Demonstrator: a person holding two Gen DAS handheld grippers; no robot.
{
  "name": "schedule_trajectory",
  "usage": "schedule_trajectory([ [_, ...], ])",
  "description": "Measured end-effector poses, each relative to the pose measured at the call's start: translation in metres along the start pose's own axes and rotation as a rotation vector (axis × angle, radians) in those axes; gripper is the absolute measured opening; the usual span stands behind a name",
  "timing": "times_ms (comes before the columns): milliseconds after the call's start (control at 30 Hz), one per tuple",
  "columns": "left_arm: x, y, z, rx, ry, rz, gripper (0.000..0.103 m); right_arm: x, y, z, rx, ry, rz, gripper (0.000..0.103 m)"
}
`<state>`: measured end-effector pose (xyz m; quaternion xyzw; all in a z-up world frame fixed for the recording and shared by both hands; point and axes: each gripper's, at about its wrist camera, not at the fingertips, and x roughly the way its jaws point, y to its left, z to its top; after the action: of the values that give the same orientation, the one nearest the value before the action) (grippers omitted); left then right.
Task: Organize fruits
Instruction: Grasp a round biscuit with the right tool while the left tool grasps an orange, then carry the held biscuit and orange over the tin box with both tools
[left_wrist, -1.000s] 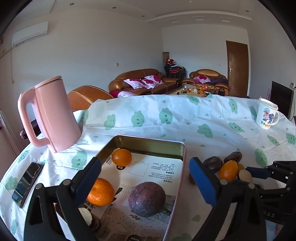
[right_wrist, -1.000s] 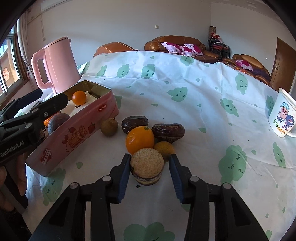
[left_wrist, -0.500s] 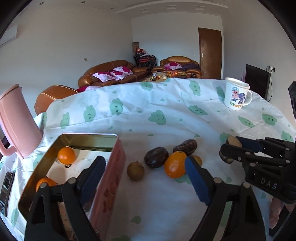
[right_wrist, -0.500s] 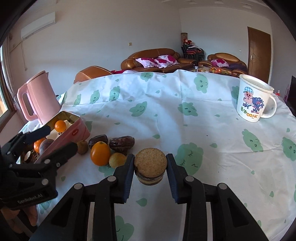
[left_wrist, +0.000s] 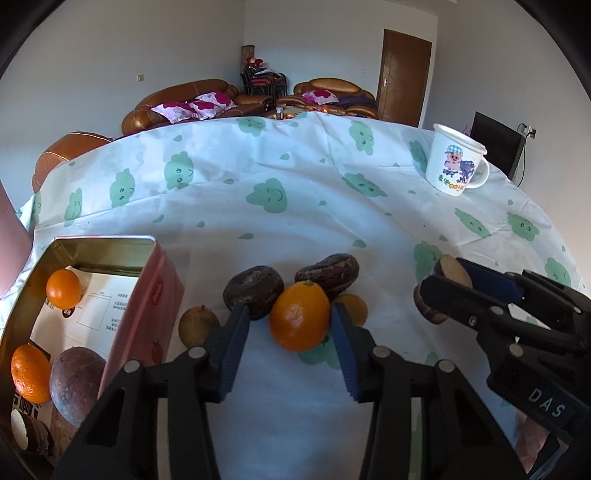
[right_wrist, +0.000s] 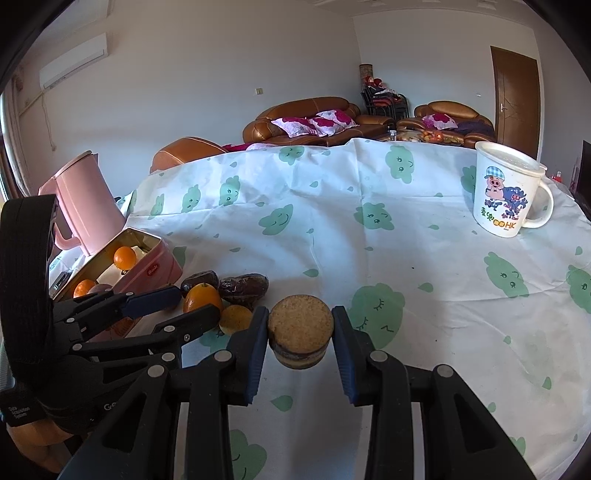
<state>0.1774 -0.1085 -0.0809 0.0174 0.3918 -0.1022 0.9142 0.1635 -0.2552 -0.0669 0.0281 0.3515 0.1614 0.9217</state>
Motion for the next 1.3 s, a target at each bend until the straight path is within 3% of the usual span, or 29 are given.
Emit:
schedule_trajectory([
  [33,0.000,-0.001,0.000,0.008,0.000,-0.010,0.033,0.001,0.000,0.000,0.001,0.002,0.006,0.036],
  [400,-0.009,0.004,-0.001,-0.018,-0.044,-0.035,0.033,-0.007,0.000,-0.001,-0.005,-0.035,0.021,0.036],
  [1300,-0.045,-0.003,-0.007,0.011,-0.239,0.055,0.032,-0.033,0.005,-0.004,-0.049,-0.174,0.086,0.036],
])
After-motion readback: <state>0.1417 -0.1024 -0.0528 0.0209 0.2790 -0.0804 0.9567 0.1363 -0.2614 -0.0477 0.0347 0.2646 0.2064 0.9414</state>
